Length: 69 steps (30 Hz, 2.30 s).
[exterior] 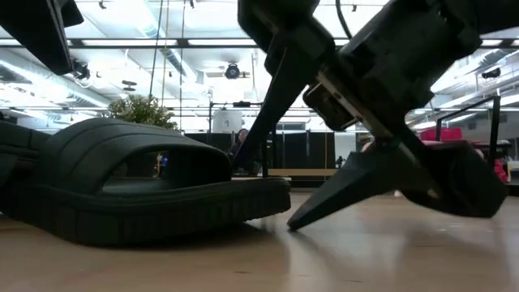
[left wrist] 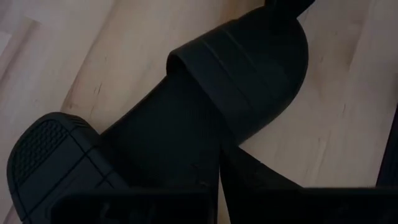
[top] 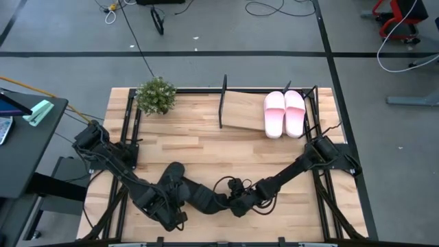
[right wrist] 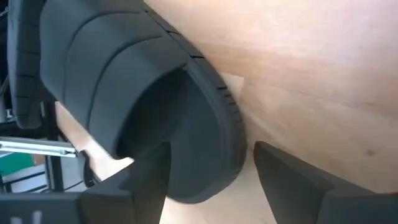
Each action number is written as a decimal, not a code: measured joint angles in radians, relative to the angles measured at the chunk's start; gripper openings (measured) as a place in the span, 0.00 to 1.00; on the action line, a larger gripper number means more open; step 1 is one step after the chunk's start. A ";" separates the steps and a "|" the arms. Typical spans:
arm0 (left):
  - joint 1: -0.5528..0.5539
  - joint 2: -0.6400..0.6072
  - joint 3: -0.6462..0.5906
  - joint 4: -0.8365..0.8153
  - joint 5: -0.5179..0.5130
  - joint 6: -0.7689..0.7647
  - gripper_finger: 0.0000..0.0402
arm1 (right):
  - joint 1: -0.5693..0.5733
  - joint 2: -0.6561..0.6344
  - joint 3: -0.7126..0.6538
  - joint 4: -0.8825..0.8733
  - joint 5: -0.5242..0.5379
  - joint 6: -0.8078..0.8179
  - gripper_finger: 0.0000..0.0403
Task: Pick and place slides into the shelf
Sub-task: Put the right black slide on the shelf
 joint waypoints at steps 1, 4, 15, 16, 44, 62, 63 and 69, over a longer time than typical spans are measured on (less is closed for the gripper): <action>0.000 0.000 0.000 0.001 0.000 0.000 0.04 | -0.002 0.003 0.001 0.000 -0.001 -0.003 0.60; 0.000 0.000 0.000 0.000 0.000 0.000 0.03 | -0.004 0.010 0.001 0.008 -0.002 -0.016 0.57; 0.031 0.000 0.000 -0.009 -0.006 0.001 0.05 | -0.032 0.012 -0.001 0.003 -0.025 -0.178 0.09; 0.034 0.000 0.000 -0.012 -0.006 0.001 0.05 | -0.034 0.005 -0.001 -0.005 -0.042 -0.190 0.09; 0.211 -0.055 -0.001 -0.008 0.024 0.181 0.02 | -0.306 -0.689 0.377 -1.550 -0.170 -1.148 0.08; 0.453 -0.194 -0.001 0.043 0.032 0.241 0.02 | -0.767 -0.534 0.642 -1.615 -0.025 -2.016 0.08; 0.467 -0.200 -0.001 0.045 0.032 0.241 0.02 | -0.777 -0.522 0.642 -1.613 -0.017 -2.083 0.08; 0.546 -0.224 -0.001 0.091 0.049 0.272 0.07 | -0.837 -0.472 0.642 -1.615 0.066 -2.425 0.08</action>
